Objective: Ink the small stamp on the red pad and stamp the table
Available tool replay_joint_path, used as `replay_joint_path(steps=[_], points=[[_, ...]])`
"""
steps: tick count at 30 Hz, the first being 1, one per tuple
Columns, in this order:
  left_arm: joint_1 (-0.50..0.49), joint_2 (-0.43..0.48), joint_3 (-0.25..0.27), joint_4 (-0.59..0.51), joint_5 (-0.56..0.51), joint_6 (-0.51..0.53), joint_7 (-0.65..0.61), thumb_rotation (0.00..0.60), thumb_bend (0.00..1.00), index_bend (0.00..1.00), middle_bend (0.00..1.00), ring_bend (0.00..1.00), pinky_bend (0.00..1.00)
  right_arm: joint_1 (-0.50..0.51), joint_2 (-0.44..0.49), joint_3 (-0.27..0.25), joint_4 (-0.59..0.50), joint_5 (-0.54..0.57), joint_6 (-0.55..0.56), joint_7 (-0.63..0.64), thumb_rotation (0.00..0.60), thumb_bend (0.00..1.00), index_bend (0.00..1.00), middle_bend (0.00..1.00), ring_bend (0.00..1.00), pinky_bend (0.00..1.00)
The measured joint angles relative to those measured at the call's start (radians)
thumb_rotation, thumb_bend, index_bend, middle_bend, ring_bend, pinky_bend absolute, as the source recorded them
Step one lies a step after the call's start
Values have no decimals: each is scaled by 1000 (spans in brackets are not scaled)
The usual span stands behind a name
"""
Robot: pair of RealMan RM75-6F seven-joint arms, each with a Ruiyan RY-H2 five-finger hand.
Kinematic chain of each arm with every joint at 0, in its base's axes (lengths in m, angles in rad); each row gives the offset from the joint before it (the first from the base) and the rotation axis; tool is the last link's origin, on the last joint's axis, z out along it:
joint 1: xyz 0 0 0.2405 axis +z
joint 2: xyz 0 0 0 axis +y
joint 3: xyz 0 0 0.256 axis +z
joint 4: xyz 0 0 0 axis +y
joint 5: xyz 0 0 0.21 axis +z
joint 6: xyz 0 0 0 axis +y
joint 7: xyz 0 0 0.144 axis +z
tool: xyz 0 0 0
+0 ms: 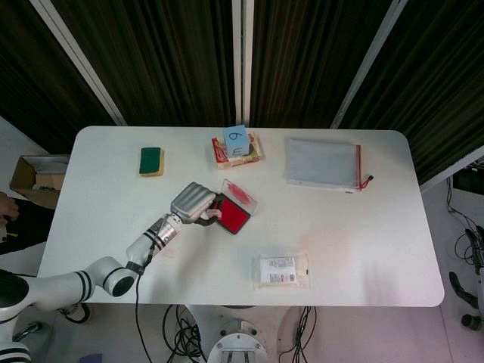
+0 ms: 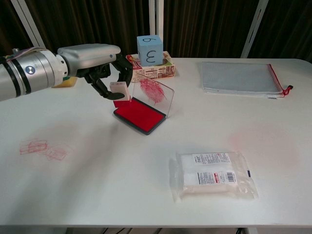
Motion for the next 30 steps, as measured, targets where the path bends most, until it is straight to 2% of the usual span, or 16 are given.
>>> replay_joint_path(steps=[6, 13, 30], points=[[-52, -95, -30, 108, -85, -61, 28, 600, 432, 631, 619, 1000, 1000, -4, -2, 1, 12, 8, -3, 16, 600, 234, 0, 0, 0, 0], [-95, -175, -39, 225, -128, -98, 52, 600, 437, 614, 608, 1000, 1000, -5, -3, 2, 24, 10, -5, 24, 600, 234, 0, 0, 0, 0], [-95, -277, -8, 399, -83, -101, -82, 600, 446, 616, 612, 1000, 1000, 5, -3, -5, 11, -14, -13, -4, 600, 235, 0, 0, 0, 0]])
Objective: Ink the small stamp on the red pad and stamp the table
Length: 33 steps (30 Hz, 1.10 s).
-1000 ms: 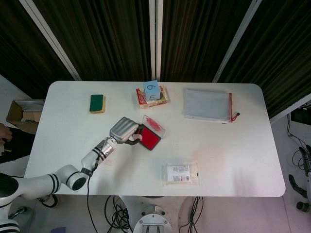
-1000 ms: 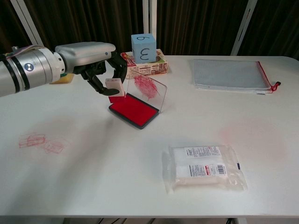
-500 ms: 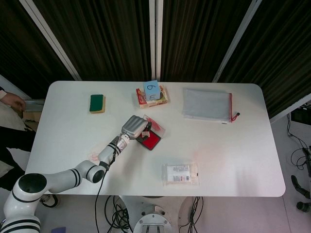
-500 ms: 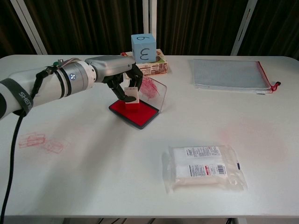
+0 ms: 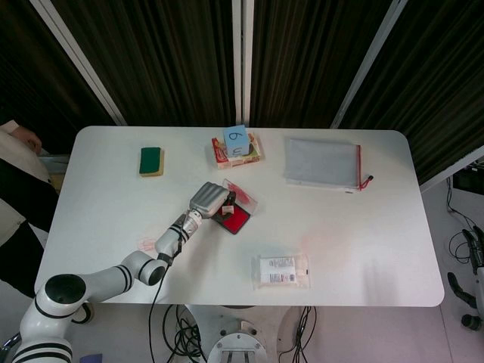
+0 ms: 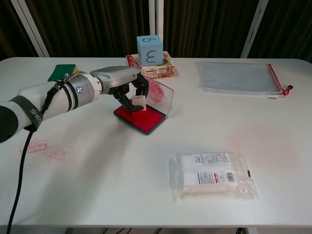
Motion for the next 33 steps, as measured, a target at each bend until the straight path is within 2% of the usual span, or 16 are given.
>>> replay_joint_path(steps=[5, 11, 16, 20, 23, 26, 30, 33], points=[[3, -10, 8, 26, 22, 1, -38, 600, 446, 616, 612, 1000, 1000, -2, 3, 1, -4, 3, 4, -7, 600, 235, 0, 0, 0, 0], [4, 35, -7, -26, 34, 20, -53, 600, 444, 616, 611, 1000, 1000, 0, 0, -1, -7, -5, 4, -10, 600, 235, 0, 0, 0, 0], [24, 146, -18, -165, 34, 47, -47, 600, 440, 618, 614, 1000, 1000, 6, -8, 1, 9, 5, -14, 1, 600, 235, 0, 0, 0, 0], [65, 288, -14, -330, 30, 73, -31, 600, 438, 623, 618, 1000, 1000, 11, -10, 3, 16, 3, -16, 11, 600, 235, 0, 0, 0, 0], [125, 411, 19, -459, 56, 135, 5, 600, 432, 625, 619, 1000, 1000, 15, -14, 4, 22, 2, -19, 17, 600, 235, 0, 0, 0, 0], [212, 494, 90, -533, 116, 231, 25, 600, 412, 625, 620, 1000, 1000, 18, -21, 5, 31, 8, -29, 21, 600, 235, 0, 0, 0, 0], [331, 527, 191, -541, 192, 352, -9, 600, 394, 629, 624, 1000, 1000, 19, -30, 6, 36, 15, -33, 20, 600, 230, 0, 0, 0, 0], [377, 521, 225, -497, 233, 397, -79, 600, 394, 631, 627, 1000, 1000, 17, -28, 8, 29, 15, -22, 10, 600, 231, 0, 0, 0, 0]])
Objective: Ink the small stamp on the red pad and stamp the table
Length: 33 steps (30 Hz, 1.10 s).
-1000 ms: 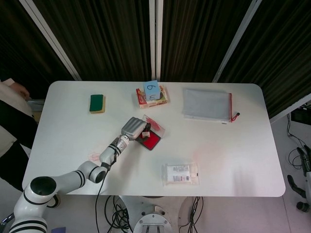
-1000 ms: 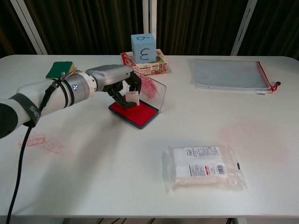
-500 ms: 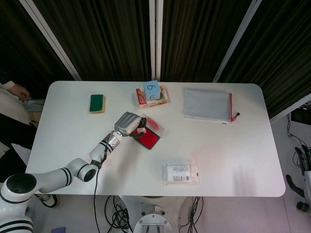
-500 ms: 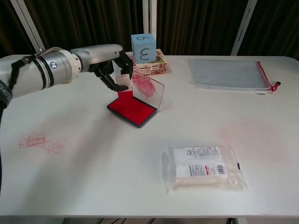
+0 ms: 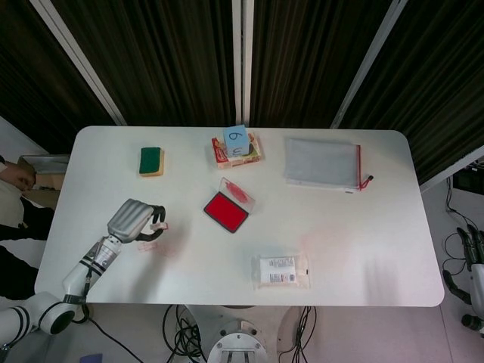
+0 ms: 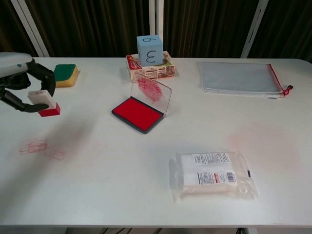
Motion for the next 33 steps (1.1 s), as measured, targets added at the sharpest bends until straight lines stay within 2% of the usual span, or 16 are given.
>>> replay_joint_path(steps=[4, 9, 18, 26, 33], points=[[55, -26, 46, 93, 60, 62, -106, 600, 394, 631, 626, 1000, 1000, -3, 2, 2, -12, -2, 11, -8, 600, 231, 0, 0, 0, 0], [93, -86, 82, 216, 114, 95, -178, 600, 393, 631, 625, 1000, 1000, -4, -1, -3, -17, 4, -1, -21, 600, 230, 0, 0, 0, 0], [108, -176, 101, 356, 144, 70, -262, 600, 392, 624, 618, 1000, 1000, -7, 0, -4, -22, 5, 3, -25, 600, 231, 0, 0, 0, 0], [106, -208, 92, 406, 155, 64, -292, 600, 394, 573, 572, 1000, 1000, -5, 0, -4, -15, 18, -13, -21, 600, 233, 0, 0, 0, 0], [95, -198, 103, 402, 188, 66, -294, 600, 391, 437, 512, 1000, 1000, -5, -2, -5, -14, 29, -24, -22, 600, 233, 0, 0, 0, 0]])
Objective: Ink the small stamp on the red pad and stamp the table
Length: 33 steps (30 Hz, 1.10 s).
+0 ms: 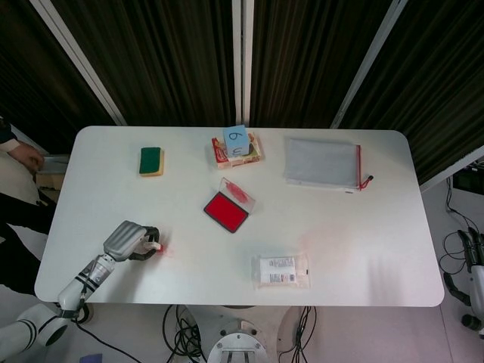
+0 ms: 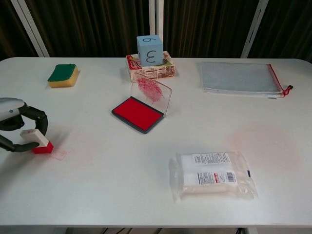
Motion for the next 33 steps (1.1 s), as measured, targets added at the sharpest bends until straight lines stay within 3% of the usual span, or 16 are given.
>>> replay_joint_path(steps=[33], points=[[5, 69, 24, -86, 50, 42, 33, 600, 378, 368, 442, 1000, 1000, 4, 1, 3, -6, 5, -7, -11, 600, 233, 0, 0, 0, 0]])
